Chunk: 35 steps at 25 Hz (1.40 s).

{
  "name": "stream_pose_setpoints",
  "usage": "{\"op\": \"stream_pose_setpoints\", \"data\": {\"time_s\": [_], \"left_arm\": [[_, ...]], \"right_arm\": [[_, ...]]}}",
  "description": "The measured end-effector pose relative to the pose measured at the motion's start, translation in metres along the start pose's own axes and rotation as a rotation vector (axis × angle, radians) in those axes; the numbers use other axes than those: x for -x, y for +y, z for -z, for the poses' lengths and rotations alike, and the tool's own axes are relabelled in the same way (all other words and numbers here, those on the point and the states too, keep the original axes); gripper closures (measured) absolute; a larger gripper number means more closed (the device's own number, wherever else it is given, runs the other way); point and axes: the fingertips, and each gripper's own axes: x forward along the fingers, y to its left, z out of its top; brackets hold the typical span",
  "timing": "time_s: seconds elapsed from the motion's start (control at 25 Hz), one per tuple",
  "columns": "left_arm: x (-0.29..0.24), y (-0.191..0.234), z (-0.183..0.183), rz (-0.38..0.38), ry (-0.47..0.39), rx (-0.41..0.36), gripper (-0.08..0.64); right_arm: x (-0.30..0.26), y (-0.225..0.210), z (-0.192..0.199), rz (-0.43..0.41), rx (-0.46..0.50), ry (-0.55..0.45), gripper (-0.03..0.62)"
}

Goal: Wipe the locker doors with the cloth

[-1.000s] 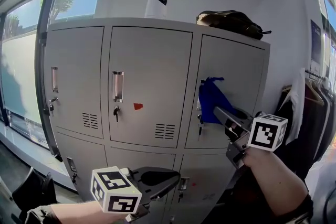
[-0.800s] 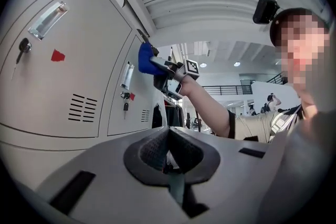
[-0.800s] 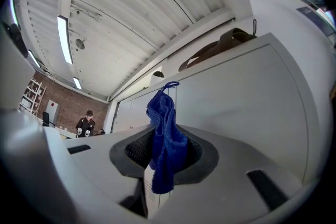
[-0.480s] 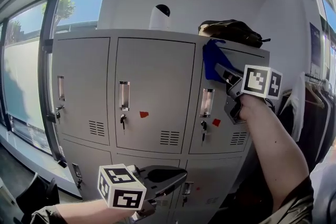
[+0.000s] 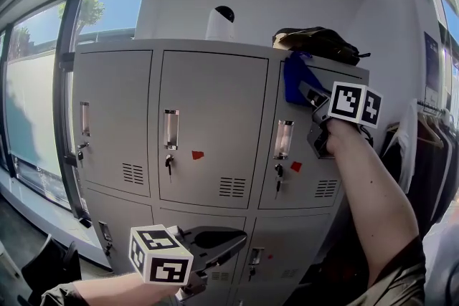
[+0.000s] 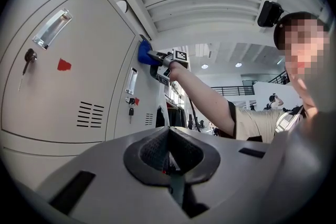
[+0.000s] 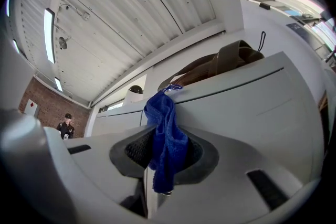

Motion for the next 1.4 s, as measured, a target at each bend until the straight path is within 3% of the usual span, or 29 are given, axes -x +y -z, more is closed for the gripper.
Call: {"op": "stream_pose_setpoints", "data": {"time_s": [0.32,0.64,0.8,0.96,1.2,1.4], "left_arm": [[-0.020,-0.008,0.007,0.017,0.013,-0.022,0.552],[-0.045,-0.020,0.016,0.047,0.026,-0.046,0.552],[-0.050,-0.022,0.025,0.044,0.026,-0.040,0.552],[-0.049,-0.020,0.034,0.046,0.044,-0.038,0.552],[-0.041,-0.008,0.042,0.036,0.044,-0.019,0.552],[-0.029,-0.003,0.046,0.025,0.057,-0.028,0.552]], "right_arm": [[0.043,-0.065,-0.013,0.110,0.008,-0.003,0.512],[0.100,-0.154,-0.027,0.276,0.020,-0.009,0.512],[0.111,-0.166,-0.027,0.304,0.070,0.010,0.512],[0.108,-0.135,-0.028,0.249,0.104,-0.017,0.512],[0.066,-0.018,0.016,0.000,0.130,0.018,0.515],[0.028,0.026,0.042,-0.059,0.076,0.026,0.515]]}}
